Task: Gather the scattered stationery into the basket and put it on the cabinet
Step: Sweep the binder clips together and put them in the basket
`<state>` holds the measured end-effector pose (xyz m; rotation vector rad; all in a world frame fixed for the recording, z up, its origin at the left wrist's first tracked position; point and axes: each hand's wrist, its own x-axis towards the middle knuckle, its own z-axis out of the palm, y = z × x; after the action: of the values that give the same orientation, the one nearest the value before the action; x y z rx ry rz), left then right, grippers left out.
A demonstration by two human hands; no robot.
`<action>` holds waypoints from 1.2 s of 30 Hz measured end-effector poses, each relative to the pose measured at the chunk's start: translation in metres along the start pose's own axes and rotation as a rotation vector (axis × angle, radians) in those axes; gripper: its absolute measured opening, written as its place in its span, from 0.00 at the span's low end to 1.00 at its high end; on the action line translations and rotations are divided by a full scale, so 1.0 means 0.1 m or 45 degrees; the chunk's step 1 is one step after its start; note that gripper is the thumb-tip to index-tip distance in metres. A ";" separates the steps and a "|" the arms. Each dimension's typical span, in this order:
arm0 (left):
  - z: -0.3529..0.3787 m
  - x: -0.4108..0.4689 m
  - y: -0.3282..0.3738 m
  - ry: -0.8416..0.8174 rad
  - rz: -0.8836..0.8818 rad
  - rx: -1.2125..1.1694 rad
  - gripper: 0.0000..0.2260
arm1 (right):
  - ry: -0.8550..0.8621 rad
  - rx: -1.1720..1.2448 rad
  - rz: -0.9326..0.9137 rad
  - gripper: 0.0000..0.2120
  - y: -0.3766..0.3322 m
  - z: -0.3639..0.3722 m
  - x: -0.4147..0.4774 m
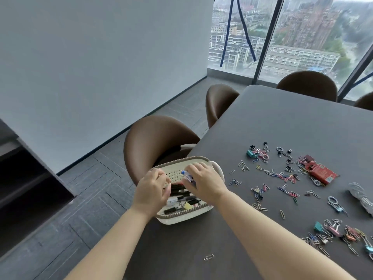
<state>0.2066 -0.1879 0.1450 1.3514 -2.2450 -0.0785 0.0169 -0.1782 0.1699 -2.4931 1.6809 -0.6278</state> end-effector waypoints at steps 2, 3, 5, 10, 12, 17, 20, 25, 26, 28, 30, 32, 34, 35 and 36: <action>-0.06 -0.09 -0.08 0.022 -0.004 0.008 0.13 | -0.293 -0.093 0.040 0.19 0.00 0.13 0.06; -0.08 -0.13 -0.12 0.020 -0.003 0.012 0.10 | -0.404 -0.101 0.074 0.21 0.02 0.18 0.04; -0.09 -0.21 -0.16 0.009 0.020 0.019 0.04 | -0.428 -0.053 0.110 0.21 0.04 0.24 -0.03; -0.07 -0.30 0.04 0.025 0.135 0.004 0.09 | -0.081 0.031 0.200 0.10 0.04 0.14 -0.25; -0.02 -0.33 0.23 0.064 0.207 0.003 0.10 | 0.090 0.051 0.268 0.07 0.08 0.05 -0.40; 0.41 -0.63 0.73 -0.045 0.452 -0.137 0.05 | 0.324 0.020 0.483 0.05 0.39 -0.05 -1.14; 0.76 -0.86 0.98 -0.502 0.314 -0.075 0.12 | -0.012 0.040 0.727 0.08 0.66 0.03 -1.70; 1.10 -1.12 1.14 -0.927 -0.174 0.081 0.14 | -0.642 0.115 0.772 0.21 0.70 0.27 -2.29; 1.12 -1.14 1.17 -0.891 -0.204 0.053 0.12 | -0.655 0.124 0.750 0.22 0.67 0.31 -2.34; 1.16 -1.16 1.20 -0.863 -0.224 0.027 0.08 | -0.638 0.107 0.730 0.19 0.63 0.37 -2.39; 1.18 -1.17 1.24 -0.851 -0.255 0.020 0.07 | -0.601 0.056 0.736 0.12 0.61 0.39 -2.42; 1.20 -1.19 1.26 -0.862 -0.277 0.038 0.06 | -0.581 0.046 0.757 0.09 0.60 0.41 -2.44; 1.19 -1.20 1.28 -0.874 -0.239 0.129 0.07 | -0.565 0.071 0.775 0.10 0.63 0.40 -2.46; 1.18 -1.21 1.29 -0.883 -0.218 0.175 0.07 | -0.537 0.082 0.781 0.10 0.64 0.38 -2.46; 1.16 -1.23 1.30 -0.873 -0.217 0.173 0.06 | -0.490 0.095 0.784 0.10 0.66 0.36 -2.44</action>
<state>0.0942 -0.0438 0.0355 1.7882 -2.7063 -0.5301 -0.1048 0.0099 0.0471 -1.7364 2.0424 -0.1311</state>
